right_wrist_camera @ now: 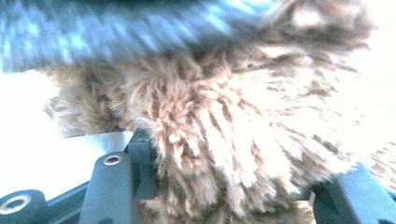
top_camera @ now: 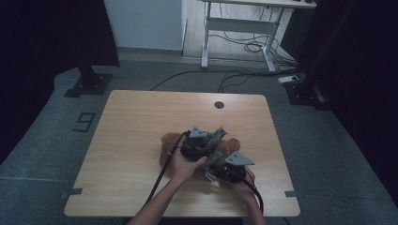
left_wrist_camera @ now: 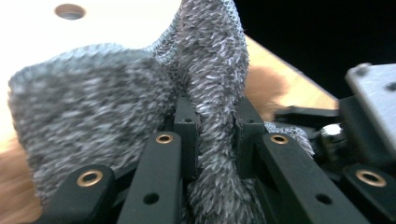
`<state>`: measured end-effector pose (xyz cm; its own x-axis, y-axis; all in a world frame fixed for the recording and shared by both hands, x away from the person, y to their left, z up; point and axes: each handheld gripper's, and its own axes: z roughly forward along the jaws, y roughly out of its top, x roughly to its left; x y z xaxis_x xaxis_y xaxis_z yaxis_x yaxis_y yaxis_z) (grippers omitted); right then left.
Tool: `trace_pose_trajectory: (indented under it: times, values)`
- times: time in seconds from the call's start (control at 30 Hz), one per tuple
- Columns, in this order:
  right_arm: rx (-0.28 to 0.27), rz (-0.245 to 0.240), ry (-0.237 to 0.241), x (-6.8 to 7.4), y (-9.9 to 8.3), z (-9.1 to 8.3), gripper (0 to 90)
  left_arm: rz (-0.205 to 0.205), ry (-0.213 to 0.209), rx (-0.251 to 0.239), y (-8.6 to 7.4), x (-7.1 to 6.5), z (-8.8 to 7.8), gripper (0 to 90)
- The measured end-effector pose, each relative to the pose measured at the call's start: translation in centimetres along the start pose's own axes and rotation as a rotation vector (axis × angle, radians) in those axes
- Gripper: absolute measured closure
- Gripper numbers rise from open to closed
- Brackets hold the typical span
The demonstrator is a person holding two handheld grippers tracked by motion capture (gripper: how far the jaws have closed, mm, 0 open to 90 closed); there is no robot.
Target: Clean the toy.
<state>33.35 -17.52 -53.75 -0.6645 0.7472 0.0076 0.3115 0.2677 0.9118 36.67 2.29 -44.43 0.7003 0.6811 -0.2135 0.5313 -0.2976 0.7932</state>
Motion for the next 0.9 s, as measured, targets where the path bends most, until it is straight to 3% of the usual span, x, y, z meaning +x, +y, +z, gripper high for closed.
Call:
trace_pose_trajectory:
  times: [0.17, 0.3, 0.4, 0.5, 0.57, 0.63, 0.73, 0.8, 0.9]
  values:
    - [0.002, 0.000, 0.002, -0.1, 0.0, -0.2, 44.3, -0.004, 0.100, 0.006, -1.1, 2.2, -2.7, 75.6]
    - [-0.003, -0.005, 0.004, 0.0, -0.1, -0.2, 44.3, -0.060, 0.073, -0.023, -2.7, 4.5, -5.0, 75.7]
    - [-0.005, -0.008, 0.003, 0.1, -0.1, -0.1, 44.3, -0.076, 0.107, -0.053, -3.3, 5.9, -6.9, 75.7]
    - [-0.004, -0.004, 0.005, 0.0, -0.1, -0.1, 44.2, -0.108, 0.171, -0.070, -4.2, 7.9, -8.7, 75.7]
    - [-0.006, -0.004, 0.004, 0.0, -0.1, -0.1, 44.2, -0.136, 0.213, -0.050, -5.3, 9.3, -9.2, 75.9]
    - [-0.006, 0.002, 0.005, -0.1, -0.2, -0.1, 44.2, -0.175, 0.216, -0.014, -6.7, 10.6, -9.0, 76.0]
    - [-0.010, 0.012, 0.006, -0.1, -0.2, -0.1, 44.3, -0.240, 0.182, 0.088, -9.6, 12.3, -7.4, 76.1]
    - [-0.011, 0.012, 0.006, -0.1, -0.3, 0.0, 44.3, -0.284, 0.152, 0.097, -11.1, 12.8, -6.4, 76.3]
    - [-0.013, 0.015, 0.010, -0.2, -0.3, -0.1, 44.3, -0.304, 0.131, 0.075, -11.3, 12.9, -6.3, 76.3]
